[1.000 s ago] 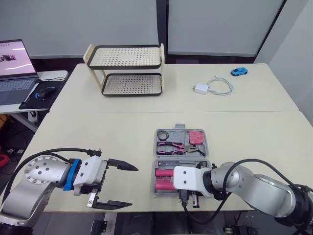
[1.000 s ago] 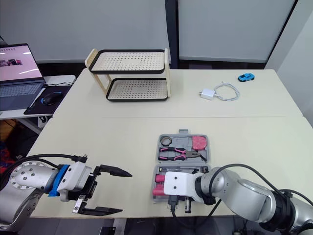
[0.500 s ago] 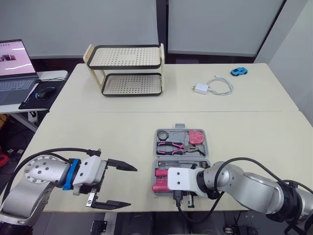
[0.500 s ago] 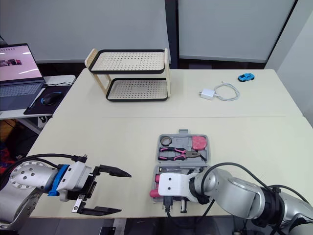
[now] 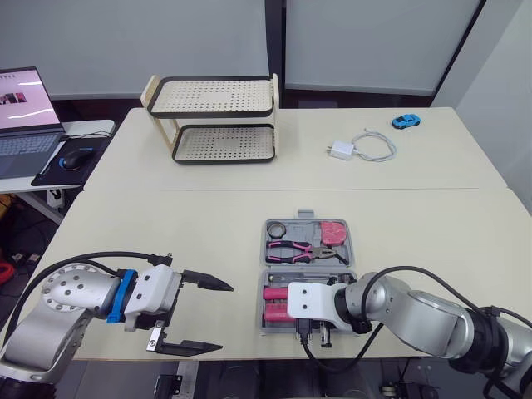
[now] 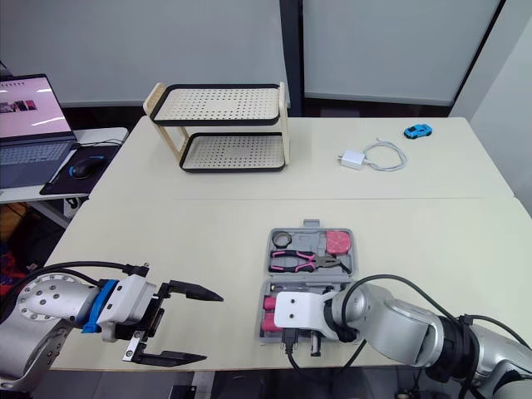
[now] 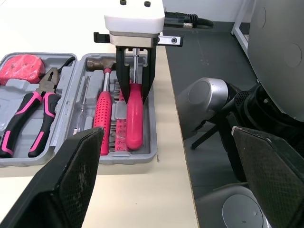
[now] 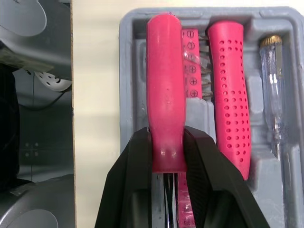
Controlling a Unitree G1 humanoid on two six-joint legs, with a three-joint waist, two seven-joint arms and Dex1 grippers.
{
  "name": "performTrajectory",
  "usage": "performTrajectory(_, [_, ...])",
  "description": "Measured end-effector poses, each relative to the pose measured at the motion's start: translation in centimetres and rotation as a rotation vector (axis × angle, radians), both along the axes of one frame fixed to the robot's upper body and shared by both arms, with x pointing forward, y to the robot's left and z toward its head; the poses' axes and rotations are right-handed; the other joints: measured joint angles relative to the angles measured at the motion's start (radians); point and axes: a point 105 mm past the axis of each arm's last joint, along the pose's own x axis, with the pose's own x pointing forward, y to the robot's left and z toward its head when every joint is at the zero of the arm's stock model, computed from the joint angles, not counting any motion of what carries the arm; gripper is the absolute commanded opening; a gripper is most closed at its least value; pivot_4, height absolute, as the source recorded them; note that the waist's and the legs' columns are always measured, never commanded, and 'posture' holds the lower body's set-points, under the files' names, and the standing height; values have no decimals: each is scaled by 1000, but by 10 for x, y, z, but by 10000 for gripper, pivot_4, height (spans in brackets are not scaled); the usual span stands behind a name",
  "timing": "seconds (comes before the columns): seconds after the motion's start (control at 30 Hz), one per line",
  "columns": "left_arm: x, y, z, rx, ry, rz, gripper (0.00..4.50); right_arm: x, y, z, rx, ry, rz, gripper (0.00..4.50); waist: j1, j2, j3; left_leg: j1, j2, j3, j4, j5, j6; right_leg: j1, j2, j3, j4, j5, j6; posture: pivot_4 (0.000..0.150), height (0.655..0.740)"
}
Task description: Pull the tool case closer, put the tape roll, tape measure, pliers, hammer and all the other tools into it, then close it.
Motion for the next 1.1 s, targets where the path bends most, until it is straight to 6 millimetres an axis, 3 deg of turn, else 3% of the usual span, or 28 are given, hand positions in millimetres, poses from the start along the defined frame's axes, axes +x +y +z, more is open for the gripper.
performTrajectory(0.3, [0,-1,-1,1,2,-5,45000,0,-1,2,-5,8,9,41085,0,0,0,0,0,0,0,0,0,0,0,0,0,0,0,1500,7400])
performTrajectory(0.47, [0,-1,-1,2,3,-6,45000,-1,-2,1,15,17,0,41085,0,0,0,0,0,0,0,0,0,0,0,0,0,0,0,1500,7400])
performTrajectory(0.67, [0,-3,-2,0,7,-13,45000,7,3,19,109,-25,13,41085,0,0,0,0,0,0,0,0,0,0,0,0,0,0,0,1500,7400])
performTrajectory(0.77, [2,-3,-1,0,-1,-14,45000,6,6,30,158,-31,46,35596,0,0,0,0,0,0,0,0,0,0,0,0,0,0,0,1500,7400])
performTrajectory(0.93, [3,-3,0,-2,-4,-12,45000,6,5,34,177,-27,57,18305,0,0,0,0,0,0,0,0,0,0,0,0,0,0,0,1500,7400])
performTrajectory(1.1, [3,-3,0,-3,-4,-12,45000,-1,11,22,196,3,66,261,0,0,0,0,0,0,0,0,0,0,0,0,0,0,0,1500,7400])
